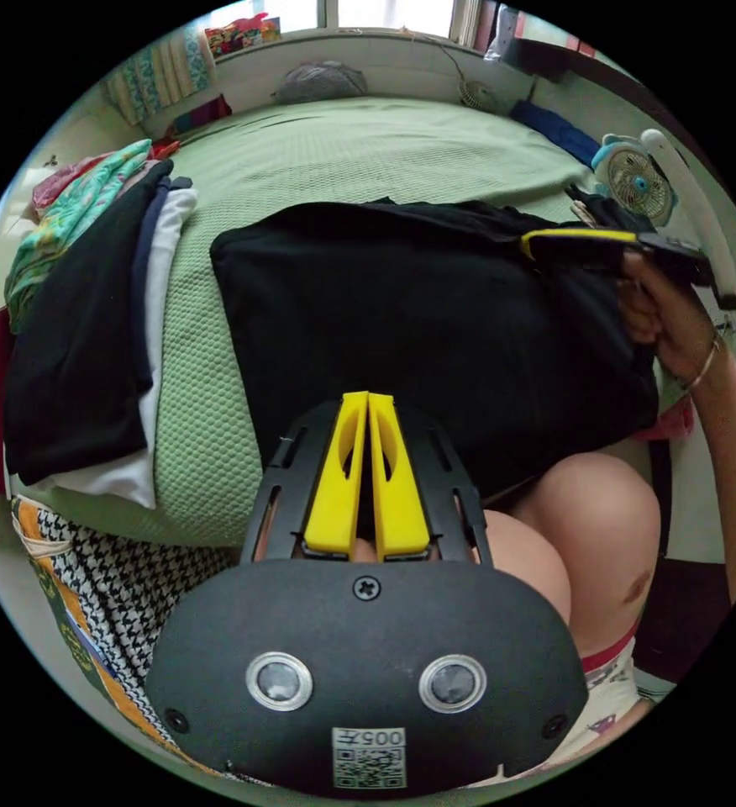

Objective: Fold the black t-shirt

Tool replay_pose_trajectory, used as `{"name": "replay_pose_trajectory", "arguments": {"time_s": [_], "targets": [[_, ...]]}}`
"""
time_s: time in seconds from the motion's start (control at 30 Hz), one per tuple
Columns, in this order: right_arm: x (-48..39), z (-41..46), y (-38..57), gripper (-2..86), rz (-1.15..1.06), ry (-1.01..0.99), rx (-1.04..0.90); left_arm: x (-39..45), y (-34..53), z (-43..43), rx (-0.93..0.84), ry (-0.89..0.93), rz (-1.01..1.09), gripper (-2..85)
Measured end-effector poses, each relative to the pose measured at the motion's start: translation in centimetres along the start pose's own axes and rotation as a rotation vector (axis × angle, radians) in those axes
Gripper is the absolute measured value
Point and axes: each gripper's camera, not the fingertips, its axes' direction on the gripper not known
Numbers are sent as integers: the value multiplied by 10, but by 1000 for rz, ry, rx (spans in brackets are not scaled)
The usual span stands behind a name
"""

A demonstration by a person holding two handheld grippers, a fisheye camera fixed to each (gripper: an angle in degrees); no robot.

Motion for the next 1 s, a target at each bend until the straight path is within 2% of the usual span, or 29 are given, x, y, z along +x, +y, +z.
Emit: {"name": "replay_pose_trajectory", "arguments": {"time_s": [0.17, 0.4, 0.5, 0.57, 0.67, 0.8, 0.93, 1.0], "targets": [[33, -13, -9, 40, 150, -54, 66, 6, 0, 6, 6, 69, -33, -6], [66, -54, 54, 41, 156, -105, 90, 31, 5, 2, 25, 64, -14, -7], [86, -78, 90, 40, 171, -57, 97, 54, 3, -15, -17, 181, 60, -6], [100, -92, 109, 40, 196, -31, 100, 83, 5, -39, 40, 226, 110, -5], [122, -113, 136, 39, 232, -2, 113, 138, 8, -67, 81, 198, 235, -1], [145, -140, 163, 39, 281, 21, 147, 213, 12, -81, 89, 228, 365, 28], [159, -163, 180, 39, 291, 12, 199, 298, 17, -63, 40, 239, 434, 150], [168, -175, 189, 39, 294, 4, 213, 327, 18, -50, 18, 227, 433, 160]]}}
